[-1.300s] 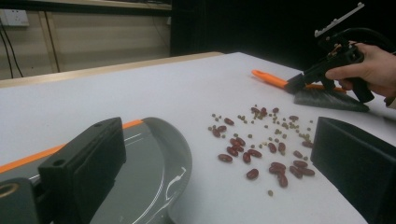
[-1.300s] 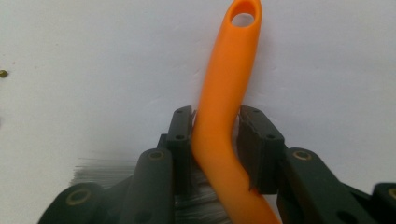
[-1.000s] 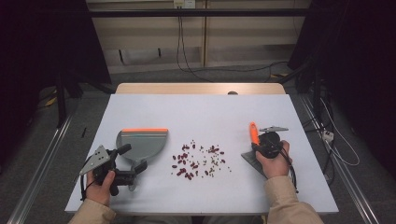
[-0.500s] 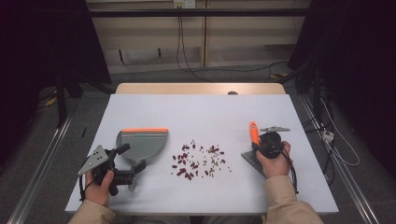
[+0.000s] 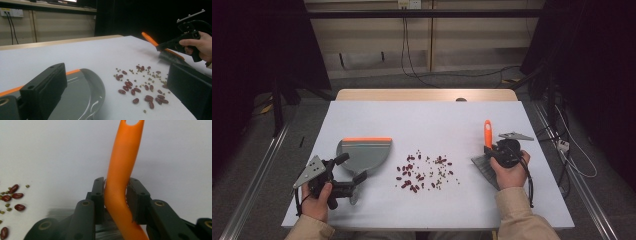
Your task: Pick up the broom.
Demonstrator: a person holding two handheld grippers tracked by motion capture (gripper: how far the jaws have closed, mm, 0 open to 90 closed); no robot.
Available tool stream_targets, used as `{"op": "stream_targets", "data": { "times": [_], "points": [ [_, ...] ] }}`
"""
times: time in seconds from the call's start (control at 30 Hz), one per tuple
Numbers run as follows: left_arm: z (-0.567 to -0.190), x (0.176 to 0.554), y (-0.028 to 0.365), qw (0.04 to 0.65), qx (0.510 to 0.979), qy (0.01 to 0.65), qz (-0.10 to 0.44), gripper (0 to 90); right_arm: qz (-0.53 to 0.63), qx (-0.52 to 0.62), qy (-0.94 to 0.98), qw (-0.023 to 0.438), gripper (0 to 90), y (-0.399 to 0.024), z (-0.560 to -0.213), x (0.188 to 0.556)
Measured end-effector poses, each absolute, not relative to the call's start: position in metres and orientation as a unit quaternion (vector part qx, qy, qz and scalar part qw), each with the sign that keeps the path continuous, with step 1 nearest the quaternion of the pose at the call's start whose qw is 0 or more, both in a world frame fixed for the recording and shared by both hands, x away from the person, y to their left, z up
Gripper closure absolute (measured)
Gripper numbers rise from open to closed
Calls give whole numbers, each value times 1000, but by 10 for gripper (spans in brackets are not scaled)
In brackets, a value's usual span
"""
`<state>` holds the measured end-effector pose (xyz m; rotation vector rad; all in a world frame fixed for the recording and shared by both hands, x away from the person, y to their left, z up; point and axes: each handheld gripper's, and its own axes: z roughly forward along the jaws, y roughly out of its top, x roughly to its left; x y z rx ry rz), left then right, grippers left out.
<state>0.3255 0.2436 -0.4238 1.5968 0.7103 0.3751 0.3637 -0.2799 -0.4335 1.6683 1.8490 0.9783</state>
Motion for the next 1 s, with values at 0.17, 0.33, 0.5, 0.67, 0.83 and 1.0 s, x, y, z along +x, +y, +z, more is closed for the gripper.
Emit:
{"op": "stream_targets", "data": {
  "times": [0.17, 0.33, 0.5, 0.67, 0.83, 1.0],
  "points": [
    [-422, 326, 242, 626, 696, 308, 169, 29, 386, 607, 657, 224, 700, -284, -429, 360],
    [-422, 325, 240, 623, 701, 304, 169, 29, 402, 604, 653, 219, 702, -286, -424, 360],
    [-421, 326, 241, 622, 698, 307, 177, 30, 410, 605, 649, 212, 703, -288, -422, 360],
    [-422, 326, 241, 621, 700, 306, 176, 30, 425, 599, 645, 211, 706, -288, -419, 358],
    [-421, 326, 240, 622, 699, 305, 178, 30, 451, 595, 634, 205, 707, -290, -415, 354],
    [-420, 326, 237, 621, 701, 302, 177, 30, 480, 587, 621, 201, 710, -292, -410, 352]
  ]
}}
